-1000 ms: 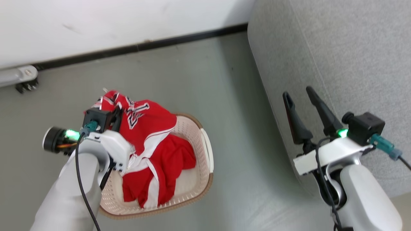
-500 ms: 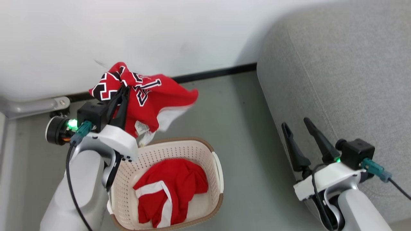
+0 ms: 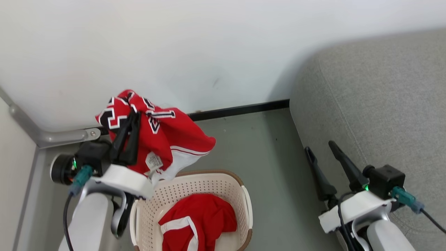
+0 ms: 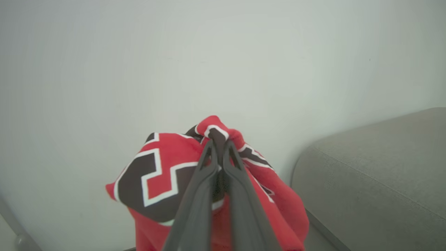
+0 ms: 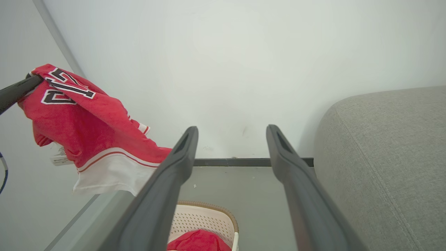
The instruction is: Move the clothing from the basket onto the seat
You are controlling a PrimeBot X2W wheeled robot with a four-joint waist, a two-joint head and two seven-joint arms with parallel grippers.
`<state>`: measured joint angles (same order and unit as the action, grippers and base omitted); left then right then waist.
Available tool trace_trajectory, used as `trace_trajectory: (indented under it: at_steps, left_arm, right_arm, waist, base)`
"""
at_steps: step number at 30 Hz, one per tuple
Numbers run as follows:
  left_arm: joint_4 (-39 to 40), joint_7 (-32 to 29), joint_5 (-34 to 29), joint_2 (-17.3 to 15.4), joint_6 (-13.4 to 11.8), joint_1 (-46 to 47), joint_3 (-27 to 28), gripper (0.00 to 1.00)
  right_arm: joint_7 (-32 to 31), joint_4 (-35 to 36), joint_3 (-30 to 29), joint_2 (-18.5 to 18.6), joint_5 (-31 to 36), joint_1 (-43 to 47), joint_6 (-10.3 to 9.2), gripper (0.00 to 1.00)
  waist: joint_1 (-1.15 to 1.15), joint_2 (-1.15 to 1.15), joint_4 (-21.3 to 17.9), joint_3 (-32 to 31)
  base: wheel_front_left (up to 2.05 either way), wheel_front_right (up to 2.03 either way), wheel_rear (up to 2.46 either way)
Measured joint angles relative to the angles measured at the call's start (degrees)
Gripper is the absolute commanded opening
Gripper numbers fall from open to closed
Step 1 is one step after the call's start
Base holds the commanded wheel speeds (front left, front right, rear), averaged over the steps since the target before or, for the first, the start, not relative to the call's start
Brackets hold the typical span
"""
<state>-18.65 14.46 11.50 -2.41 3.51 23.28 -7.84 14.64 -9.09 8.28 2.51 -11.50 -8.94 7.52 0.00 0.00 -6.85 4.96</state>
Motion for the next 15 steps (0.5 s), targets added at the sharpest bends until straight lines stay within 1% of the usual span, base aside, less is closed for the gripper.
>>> trace_trajectory:
  at_steps: [8,12,15]
  left_arm:
    - [2.96,0.0,-0.03,0.14,0.25,-7.19,-0.89,0.0]
    - [5.21,-0.01,0.05,0.18,1.24,-9.26,-1.36,0.0]
    - [6.83,-0.01,0.07,0.2,1.29,-10.0,-1.6,0.0]
  right_arm:
    - [0.0,0.98,0.49,-0.03,0.71,3.8,0.0,1.0]
    - [0.0,1.27,0.51,-0.02,0.9,5.03,0.0,1.0]
    - [0.0,1.22,1.03,-0.04,0.91,6.73,0.0,1.0]
  waist:
    - [0.0,0.0,1.11,-3.26]
    - [0.0,0.0,1.58,-4.61]
    - [0.0,0.0,1.94,-5.41]
  base:
    - [0.0,0.0,0.0]
    - [0.0,0.0,0.0]
    - [0.0,0.0,0.0]
